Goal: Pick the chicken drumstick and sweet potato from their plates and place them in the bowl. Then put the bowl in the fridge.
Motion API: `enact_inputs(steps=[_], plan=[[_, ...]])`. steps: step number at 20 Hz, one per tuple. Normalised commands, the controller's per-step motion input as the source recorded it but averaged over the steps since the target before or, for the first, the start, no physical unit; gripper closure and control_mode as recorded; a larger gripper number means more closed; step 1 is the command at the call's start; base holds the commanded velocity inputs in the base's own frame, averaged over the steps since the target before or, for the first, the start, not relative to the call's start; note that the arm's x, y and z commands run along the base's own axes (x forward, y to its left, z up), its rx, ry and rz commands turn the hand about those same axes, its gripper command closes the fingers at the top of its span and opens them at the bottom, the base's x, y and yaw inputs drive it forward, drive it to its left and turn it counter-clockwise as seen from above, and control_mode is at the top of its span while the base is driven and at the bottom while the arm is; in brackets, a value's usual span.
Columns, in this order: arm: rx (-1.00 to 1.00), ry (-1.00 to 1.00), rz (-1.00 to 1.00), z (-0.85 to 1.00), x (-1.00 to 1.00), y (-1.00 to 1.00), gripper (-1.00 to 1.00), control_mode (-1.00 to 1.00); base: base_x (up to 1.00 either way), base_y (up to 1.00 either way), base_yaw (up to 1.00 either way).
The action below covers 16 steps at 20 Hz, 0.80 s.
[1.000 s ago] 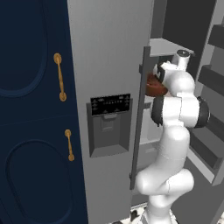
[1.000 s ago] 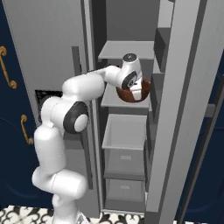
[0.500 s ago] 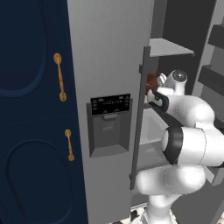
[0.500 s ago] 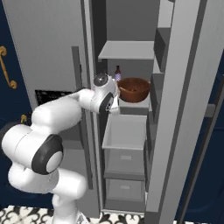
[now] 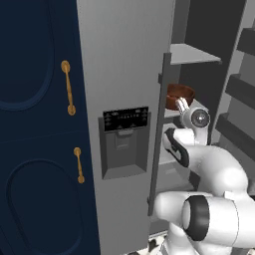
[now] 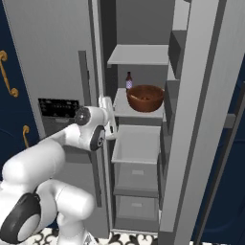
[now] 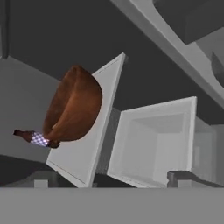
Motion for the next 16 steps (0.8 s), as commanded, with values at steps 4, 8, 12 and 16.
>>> enact_inputs(steps=[4, 8, 12, 16], plan=[[-0.08, -0.74, 0.0, 0.09, -0.85, 0.11, -1.0, -1.0, 0.0, 0.0, 0.0], [-0.07, -1.0, 0.0, 0.16, -0.95, 0.18, -1.0, -1.0, 0.0, 0.0, 0.0], [-0.17, -0.57, 0.02, 0.83, -1.0, 0.19, -1.0, -1.0, 0.0, 0.0, 0.0], [-0.2, 0.28, 0.05, 0.87, -0.43, 0.24, -1.0, -1.0, 0.0, 0.0, 0.0]])
